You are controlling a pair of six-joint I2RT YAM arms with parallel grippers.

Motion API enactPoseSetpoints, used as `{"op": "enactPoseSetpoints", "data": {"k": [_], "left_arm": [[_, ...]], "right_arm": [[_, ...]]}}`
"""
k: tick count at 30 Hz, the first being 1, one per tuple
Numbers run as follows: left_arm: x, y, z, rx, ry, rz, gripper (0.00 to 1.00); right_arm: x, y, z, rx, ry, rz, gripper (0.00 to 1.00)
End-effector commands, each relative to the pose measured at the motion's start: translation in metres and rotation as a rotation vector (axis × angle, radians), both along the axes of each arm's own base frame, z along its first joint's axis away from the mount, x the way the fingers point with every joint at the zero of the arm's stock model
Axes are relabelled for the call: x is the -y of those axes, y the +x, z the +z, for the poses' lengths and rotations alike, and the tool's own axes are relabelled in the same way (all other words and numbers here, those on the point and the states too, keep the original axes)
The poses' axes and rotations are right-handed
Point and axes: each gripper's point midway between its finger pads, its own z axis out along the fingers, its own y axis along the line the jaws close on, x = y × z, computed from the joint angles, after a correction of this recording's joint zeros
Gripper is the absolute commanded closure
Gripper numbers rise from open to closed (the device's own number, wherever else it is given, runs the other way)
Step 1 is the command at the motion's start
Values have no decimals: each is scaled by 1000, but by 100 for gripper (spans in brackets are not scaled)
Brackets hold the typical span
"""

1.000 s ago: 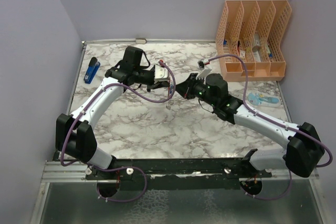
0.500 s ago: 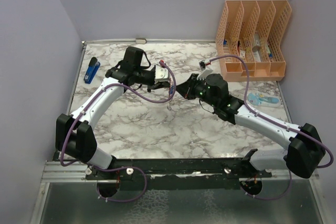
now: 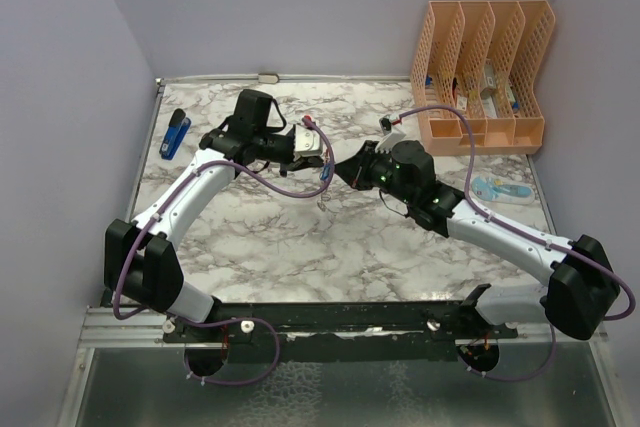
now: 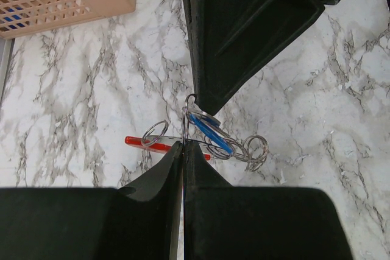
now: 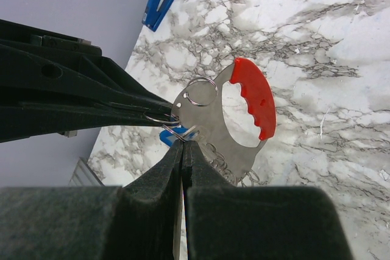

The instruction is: Put the keys on the keyring

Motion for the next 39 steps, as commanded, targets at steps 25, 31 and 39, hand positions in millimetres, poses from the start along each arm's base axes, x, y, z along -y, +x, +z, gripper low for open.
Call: {"op": "enactPoseSetpoints", "data": {"k": [25, 31, 39], "left_arm": [[2, -17, 11, 57, -43, -93, 100], [1, -18, 8, 85, -32, -111, 100], [-1, -15, 6, 107, -18, -99, 100]], "right_arm": [[-1, -5, 0, -48, 45, 2, 99], [-2, -6, 0, -74, 60, 8, 99], [-4, -9, -2, -98, 66, 22, 99]]}}
